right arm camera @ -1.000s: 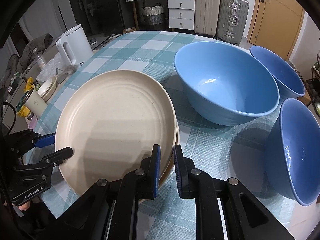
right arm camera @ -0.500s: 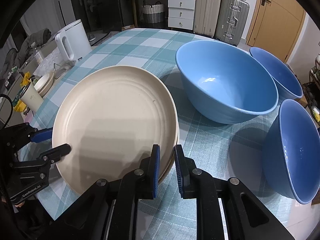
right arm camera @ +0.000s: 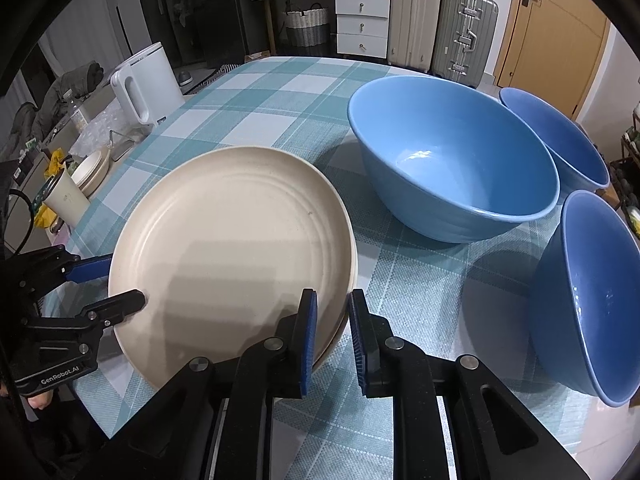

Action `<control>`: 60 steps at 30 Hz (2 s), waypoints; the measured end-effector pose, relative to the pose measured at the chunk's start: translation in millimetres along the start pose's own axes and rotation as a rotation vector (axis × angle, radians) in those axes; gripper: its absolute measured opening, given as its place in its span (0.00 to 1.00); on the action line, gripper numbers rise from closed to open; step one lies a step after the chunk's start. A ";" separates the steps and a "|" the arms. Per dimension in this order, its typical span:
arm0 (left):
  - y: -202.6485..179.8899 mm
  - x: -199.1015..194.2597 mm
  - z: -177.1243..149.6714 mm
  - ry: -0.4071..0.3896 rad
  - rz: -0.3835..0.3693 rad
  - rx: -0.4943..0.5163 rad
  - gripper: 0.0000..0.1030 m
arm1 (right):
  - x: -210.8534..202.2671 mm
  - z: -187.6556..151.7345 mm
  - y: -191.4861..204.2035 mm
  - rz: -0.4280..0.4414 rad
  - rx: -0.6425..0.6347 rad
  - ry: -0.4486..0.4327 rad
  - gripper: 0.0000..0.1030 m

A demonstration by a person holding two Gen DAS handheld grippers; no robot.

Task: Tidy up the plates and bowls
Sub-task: 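Open both tools to release the cream plate on the stack, then move both tools toward the light-blue bowls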

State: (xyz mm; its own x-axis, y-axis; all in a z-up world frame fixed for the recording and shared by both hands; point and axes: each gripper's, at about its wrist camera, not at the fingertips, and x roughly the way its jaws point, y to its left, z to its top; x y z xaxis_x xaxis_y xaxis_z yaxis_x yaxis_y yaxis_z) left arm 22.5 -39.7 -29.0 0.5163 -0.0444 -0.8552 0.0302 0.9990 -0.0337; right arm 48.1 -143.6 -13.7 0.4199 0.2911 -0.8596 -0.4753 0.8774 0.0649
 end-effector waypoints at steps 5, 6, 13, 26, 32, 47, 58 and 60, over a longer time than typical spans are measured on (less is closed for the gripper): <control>4.5 0.8 0.4 0.005 -0.009 -0.014 0.46 | -0.4 -1.7 -1.7 0.008 0.001 0.004 0.16; 5.2 0.9 0.4 0.005 -0.011 -0.015 0.48 | -0.6 -2.0 -1.5 0.007 0.000 0.003 0.16; 9.7 -4.3 1.1 -0.005 -0.057 -0.028 0.56 | 0.5 -3.2 2.8 -0.004 -0.009 0.000 0.28; 10.4 -31.9 6.4 -0.076 -0.091 -0.087 0.99 | -36.6 -10.0 7.8 0.055 -0.024 -0.123 0.89; 1.5 -43.8 10.7 -0.117 -0.112 -0.099 0.99 | -46.9 -11.9 -0.4 0.113 0.010 -0.127 0.99; 4.1 -70.1 34.4 -0.172 -0.102 -0.167 0.99 | -90.7 -6.4 -19.6 0.112 0.043 -0.218 0.99; -15.8 -81.0 77.9 -0.208 -0.105 -0.157 0.99 | -142.5 2.3 -69.4 0.090 0.159 -0.310 0.99; -21.7 -82.2 87.8 -0.211 -0.100 -0.149 0.99 | -150.5 4.0 -77.7 0.085 0.167 -0.319 0.99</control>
State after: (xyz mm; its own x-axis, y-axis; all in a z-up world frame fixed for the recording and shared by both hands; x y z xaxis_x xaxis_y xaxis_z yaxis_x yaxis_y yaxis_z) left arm 54.5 -58.5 87.4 0.6844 -0.1276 -0.7179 -0.0286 0.9791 -0.2013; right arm 24.9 -254.0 112.6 0.6168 0.4466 -0.6481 -0.3973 0.8875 0.2335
